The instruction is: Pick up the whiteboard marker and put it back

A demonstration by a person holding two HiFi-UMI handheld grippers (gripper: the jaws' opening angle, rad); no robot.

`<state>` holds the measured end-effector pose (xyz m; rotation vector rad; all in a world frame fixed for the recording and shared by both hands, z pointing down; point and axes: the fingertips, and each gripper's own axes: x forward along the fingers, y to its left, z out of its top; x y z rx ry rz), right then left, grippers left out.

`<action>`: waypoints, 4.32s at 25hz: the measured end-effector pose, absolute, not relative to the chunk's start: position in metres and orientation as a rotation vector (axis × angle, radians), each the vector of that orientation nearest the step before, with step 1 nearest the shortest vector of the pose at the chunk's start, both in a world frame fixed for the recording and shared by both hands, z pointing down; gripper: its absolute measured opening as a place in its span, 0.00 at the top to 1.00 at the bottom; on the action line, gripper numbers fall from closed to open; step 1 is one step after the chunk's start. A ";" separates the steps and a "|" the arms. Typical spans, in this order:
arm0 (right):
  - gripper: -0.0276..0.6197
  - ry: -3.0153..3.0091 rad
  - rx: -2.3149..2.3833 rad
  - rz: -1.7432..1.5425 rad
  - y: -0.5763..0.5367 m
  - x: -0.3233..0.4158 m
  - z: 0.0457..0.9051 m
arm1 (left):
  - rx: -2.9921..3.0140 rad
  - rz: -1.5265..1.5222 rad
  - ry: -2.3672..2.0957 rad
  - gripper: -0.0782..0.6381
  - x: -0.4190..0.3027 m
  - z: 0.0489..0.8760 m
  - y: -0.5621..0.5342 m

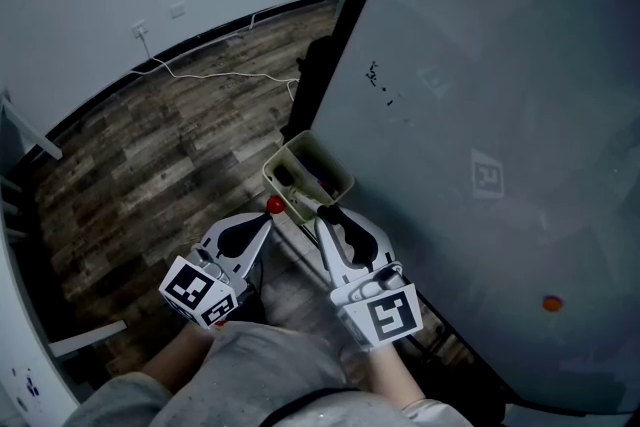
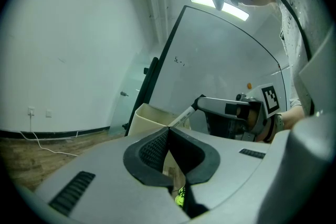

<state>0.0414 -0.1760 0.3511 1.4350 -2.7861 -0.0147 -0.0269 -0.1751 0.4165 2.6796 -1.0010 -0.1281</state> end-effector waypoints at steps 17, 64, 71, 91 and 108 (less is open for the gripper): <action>0.83 -2.813 1.443 -0.036 -0.174 0.050 0.321 | 2.688 -0.162 -1.033 0.87 -0.028 0.410 -0.182; 0.83 -2.871 1.451 -0.037 -0.157 0.058 0.283 | 2.709 -0.215 -1.101 0.87 -0.038 0.386 -0.191; 0.83 -2.880 1.454 -0.035 -0.157 0.058 0.281 | 2.706 -0.213 -1.097 0.87 -0.038 0.387 -0.191; 0.83 -2.818 1.451 0.073 -0.169 0.049 0.315 | 2.659 -0.176 -1.104 0.87 -0.052 0.403 -0.200; 0.83 -2.769 1.464 0.154 -0.187 0.039 0.358 | 2.629 -0.123 -1.093 0.87 -0.059 0.429 -0.219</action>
